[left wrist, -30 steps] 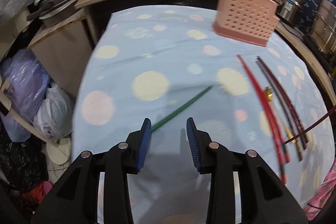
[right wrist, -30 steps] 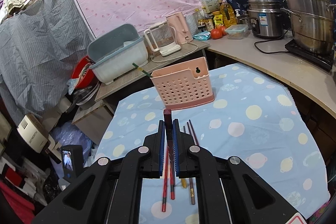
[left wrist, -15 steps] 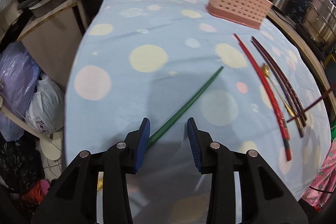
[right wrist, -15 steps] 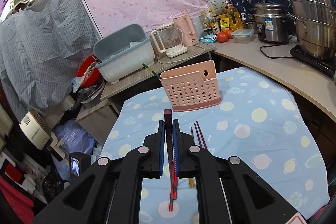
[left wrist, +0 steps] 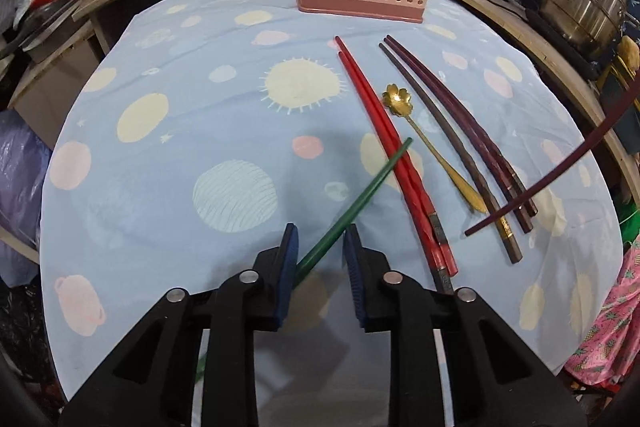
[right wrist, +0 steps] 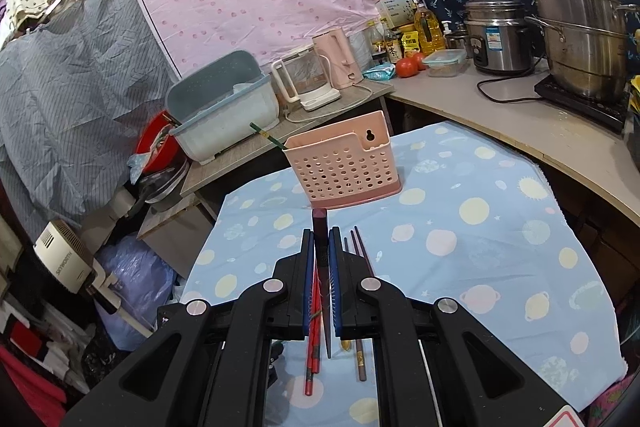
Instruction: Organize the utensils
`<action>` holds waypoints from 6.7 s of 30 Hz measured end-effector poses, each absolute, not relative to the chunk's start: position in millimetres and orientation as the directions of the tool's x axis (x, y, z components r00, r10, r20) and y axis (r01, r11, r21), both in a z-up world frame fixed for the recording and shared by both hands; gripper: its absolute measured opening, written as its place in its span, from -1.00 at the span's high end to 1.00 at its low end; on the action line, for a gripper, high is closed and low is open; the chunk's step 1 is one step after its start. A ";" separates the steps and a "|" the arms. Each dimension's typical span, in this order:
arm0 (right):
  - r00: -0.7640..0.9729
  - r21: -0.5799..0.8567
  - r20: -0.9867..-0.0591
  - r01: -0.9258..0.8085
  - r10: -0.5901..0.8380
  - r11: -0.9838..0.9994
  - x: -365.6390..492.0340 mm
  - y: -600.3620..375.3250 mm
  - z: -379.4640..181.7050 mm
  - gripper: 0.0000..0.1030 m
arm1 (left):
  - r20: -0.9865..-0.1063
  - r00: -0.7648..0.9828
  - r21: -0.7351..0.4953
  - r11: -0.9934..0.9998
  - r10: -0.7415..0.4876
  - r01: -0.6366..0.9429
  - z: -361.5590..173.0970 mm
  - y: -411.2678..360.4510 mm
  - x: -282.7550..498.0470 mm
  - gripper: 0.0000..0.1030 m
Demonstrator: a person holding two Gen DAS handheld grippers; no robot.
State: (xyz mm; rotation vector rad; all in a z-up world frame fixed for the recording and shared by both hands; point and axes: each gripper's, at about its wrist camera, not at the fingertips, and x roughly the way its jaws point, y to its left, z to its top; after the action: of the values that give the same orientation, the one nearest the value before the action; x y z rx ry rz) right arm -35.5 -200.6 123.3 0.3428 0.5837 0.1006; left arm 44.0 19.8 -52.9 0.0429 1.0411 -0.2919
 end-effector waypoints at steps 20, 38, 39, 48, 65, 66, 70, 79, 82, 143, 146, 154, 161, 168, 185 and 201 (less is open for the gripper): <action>0.831 0.352 -0.518 -0.007 0.201 0.936 -36.3 -202.5 123.8 0.85 | -0.861 0.445 -0.160 0.962 -0.247 0.223 -50.7 57.2 3.0 0.42; 0.834 0.343 -0.513 -0.018 0.204 0.939 -43.6 -197.1 125.7 0.85 | -0.865 0.417 -0.171 0.945 -0.280 0.280 -29.5 65.7 -51.3 0.87; 0.836 0.342 -0.509 -0.020 0.203 0.939 -44.4 -197.2 127.2 0.85 | -0.854 0.432 -0.177 0.943 -0.289 0.282 -21.3 66.1 -49.6 0.87; 0.866 0.324 -0.461 -0.040 0.195 0.945 -37.4 -203.3 150.6 0.85 | -0.718 0.609 -0.187 0.936 -0.338 0.299 67.6 56.4 -0.5 0.87; 0.909 0.301 -0.386 -0.036 0.157 0.953 61.7 -242.0 198.2 0.85 | -0.474 0.804 -0.160 0.933 -0.359 0.323 202.8 6.5 120.1 0.87; 0.912 0.304 -0.378 -0.038 0.157 0.952 73.2 -245.4 204.4 0.85 | -0.457 0.815 -0.162 0.934 -0.356 0.318 212.1 4.4 128.7 0.87; 0.931 0.305 -0.334 -0.039 0.145 0.951 111.3 -251.2 229.2 0.85 | -0.400 0.842 -0.173 0.932 -0.362 0.318 242.7 -3.5 160.0 0.87; 0.960 0.325 -0.266 0.000 0.092 0.946 193.8 -262.8 256.1 0.85 | -0.337 0.869 -0.187 0.930 -0.363 0.316 264.5 -33.9 233.1 0.87; 0.953 0.327 -0.288 0.004 0.096 0.945 217.8 -260.3 245.6 0.85 | -0.358 0.859 -0.197 0.929 -0.366 0.313 254.0 -41.7 255.9 0.87; 0.630 0.282 -0.760 0.100 0.159 0.954 -44.3 -212.3 -22.2 0.19 | -0.860 0.460 -0.089 0.953 -0.220 0.290 -51.7 -17.3 -4.5 -0.06; 0.625 0.279 -0.765 0.101 0.157 0.955 -41.6 -213.5 -26.1 0.23 | -0.856 0.470 -0.077 0.953 -0.214 0.294 -51.9 -19.2 -3.8 0.12; 0.617 0.258 -0.772 0.090 0.150 0.962 -26.3 -211.3 -33.9 0.51 | -0.854 0.465 -0.099 0.950 -0.234 0.296 -50.5 -17.5 2.9 0.77; 0.604 0.231 -0.784 0.075 0.140 0.970 -5.5 -205.7 -41.5 0.58 | -0.849 0.453 -0.150 0.945 -0.273 0.289 -47.1 -8.8 5.9 0.83; 0.590 0.216 -0.795 0.062 0.139 0.974 7.9 -199.9 -51.9 0.66 | -0.841 0.453 -0.185 0.943 -0.297 0.276 -42.9 -0.6 8.2 0.83; 0.603 0.204 -0.786 0.046 0.135 0.978 2.7 -199.5 -41.9 0.97 | -0.816 0.486 -0.208 0.943 -0.313 0.259 -25.6 11.3 7.4 0.83; 0.587 0.187 -0.799 0.032 0.133 0.982 10.4 -195.9 -51.5 0.85 | -0.827 0.473 -0.208 0.947 -0.304 0.244 -29.3 12.2 9.8 0.83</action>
State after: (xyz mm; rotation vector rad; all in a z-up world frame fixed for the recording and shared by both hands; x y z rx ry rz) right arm 10.4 -195.9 -51.5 0.1892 0.9432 0.0593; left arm 9.8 12.2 -29.3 -0.0642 1.0245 -0.3353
